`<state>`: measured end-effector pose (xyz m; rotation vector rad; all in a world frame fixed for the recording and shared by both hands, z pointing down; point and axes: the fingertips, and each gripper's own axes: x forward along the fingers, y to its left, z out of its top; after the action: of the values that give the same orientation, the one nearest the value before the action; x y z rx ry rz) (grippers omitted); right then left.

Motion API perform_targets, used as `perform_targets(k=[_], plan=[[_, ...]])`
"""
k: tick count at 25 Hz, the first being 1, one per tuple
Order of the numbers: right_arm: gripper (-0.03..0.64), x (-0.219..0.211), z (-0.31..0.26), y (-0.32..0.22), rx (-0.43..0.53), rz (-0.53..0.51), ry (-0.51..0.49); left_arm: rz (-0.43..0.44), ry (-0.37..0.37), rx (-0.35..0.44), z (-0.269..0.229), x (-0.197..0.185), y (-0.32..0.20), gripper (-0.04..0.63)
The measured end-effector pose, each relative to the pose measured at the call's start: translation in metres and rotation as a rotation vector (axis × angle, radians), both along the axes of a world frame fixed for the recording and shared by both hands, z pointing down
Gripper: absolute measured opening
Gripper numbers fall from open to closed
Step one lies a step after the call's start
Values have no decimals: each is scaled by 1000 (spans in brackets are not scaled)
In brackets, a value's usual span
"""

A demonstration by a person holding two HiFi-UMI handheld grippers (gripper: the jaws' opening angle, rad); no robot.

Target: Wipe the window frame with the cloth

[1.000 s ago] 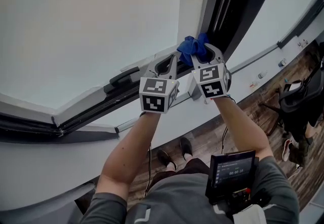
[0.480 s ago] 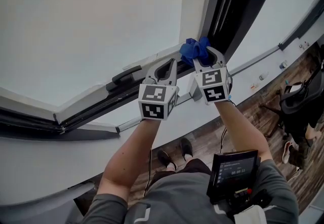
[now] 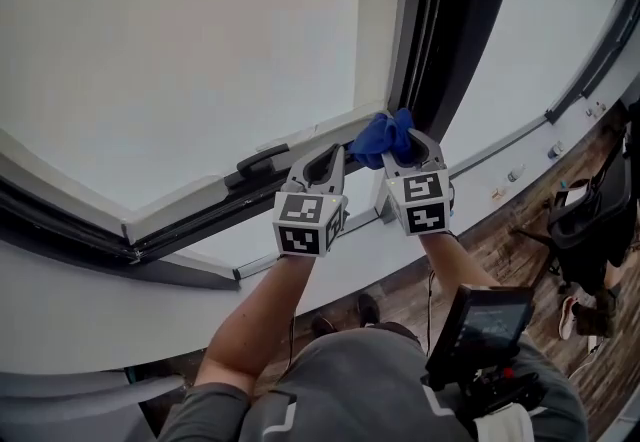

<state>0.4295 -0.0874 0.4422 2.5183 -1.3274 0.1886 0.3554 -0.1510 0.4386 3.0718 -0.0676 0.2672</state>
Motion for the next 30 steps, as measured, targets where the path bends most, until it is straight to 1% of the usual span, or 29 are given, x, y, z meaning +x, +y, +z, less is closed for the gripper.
perform_targets(k=[3, 8, 16, 24, 28, 30], plan=[[153, 2, -2, 5, 4, 6, -3, -10, 9, -6, -2, -3, 2, 8], [153, 10, 1, 3, -6, 4, -5, -23, -7, -9, 7, -2, 3, 8], [153, 34, 30, -19, -25, -16, -46, -42, -61, 40, 30, 15, -16, 8], [153, 64, 64, -39, -72, -29, -77, -73, -82, 5, 52, 34, -34, 8], [153, 71, 84, -47, -99, -26, -106, -92, -83, 13, 54, 30, -44, 8], [153, 71, 90, -53, -100, -31, -119, -128, -71, 9, 50, 22, -56, 8]])
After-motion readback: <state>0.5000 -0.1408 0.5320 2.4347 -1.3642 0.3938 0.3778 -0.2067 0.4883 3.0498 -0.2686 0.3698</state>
